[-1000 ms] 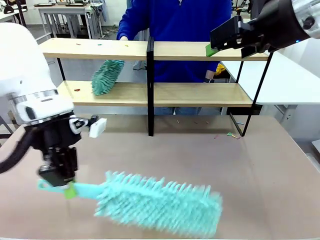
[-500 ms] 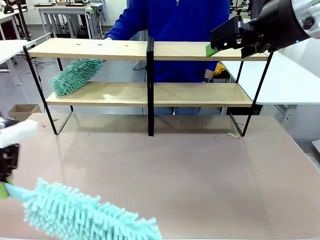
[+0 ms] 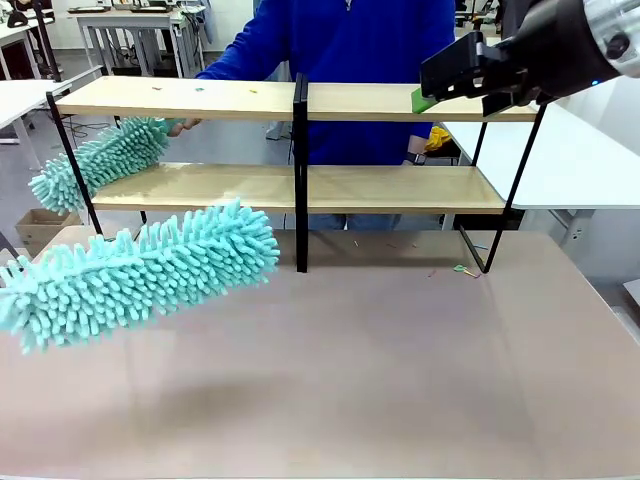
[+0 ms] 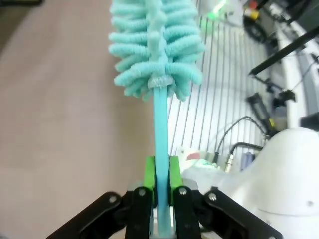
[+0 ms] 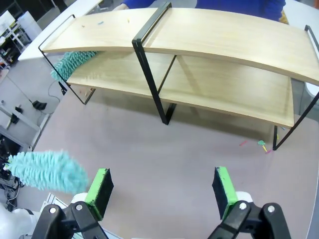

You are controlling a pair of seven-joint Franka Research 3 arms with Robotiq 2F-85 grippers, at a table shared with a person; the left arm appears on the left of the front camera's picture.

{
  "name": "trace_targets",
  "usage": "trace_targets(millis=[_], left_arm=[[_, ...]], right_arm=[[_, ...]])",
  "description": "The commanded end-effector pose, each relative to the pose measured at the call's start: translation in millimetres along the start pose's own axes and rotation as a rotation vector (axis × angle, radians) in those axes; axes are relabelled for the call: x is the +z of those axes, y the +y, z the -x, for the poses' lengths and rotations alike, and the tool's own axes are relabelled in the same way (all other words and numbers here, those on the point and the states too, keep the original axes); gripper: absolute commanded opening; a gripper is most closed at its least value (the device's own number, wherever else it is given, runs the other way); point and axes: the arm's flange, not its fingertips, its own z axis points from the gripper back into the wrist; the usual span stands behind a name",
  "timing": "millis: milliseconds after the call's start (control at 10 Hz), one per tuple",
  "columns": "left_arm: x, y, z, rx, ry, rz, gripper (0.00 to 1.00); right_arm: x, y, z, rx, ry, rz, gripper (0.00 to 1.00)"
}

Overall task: Clean the shelves.
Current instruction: Clean a randomly selected level of the Shelf with the Duster.

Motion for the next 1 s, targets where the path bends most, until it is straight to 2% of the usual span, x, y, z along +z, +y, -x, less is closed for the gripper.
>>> trace_targets(millis=[0,100,200,300,400,600,900], left_arm=[[-8.2,-5.0,-17.8,-0.147,0.100,0.017,0.13],[-8.2,-5.0,-17.8,-0.147,0.100,0.017,0.13],[-4.1,-1.4,-7.7,-0.045,0.037,0.006,0.13],[-1.4,8.0,-18.9,-0.001,0.082,-0.033,0.13],[18.8,10.2,-15.2,-0.017,0.004,0.001,0.13],[89.0,11.4,28.2,0.125,-0.245,-0.082,0.13],[207.2,-37.5,94.5,0.307,-0.619,-0.203,0.13]], right_arm=[[-0.8,-0.3,-0.3,-0.003,-0.001,-0.005,1.00],[-0.8,-0.3,-0.3,-0.003,-0.001,-0.005,1.00],[-0.8,-0.3,-0.3,-0.003,-0.001,-0.005,1.00],[-0.8,-0.3,-0.3,-0.003,-0.001,-0.005,1.00],[-0.8,-0.3,-0.3,-0.003,-0.001,-0.005,1.00],[-0.8,-0.3,-0.3,-0.003,-0.001,-0.005,1.00],[-0.8,-0.3,-0.3,-0.003,-0.001,-0.005,1.00]])
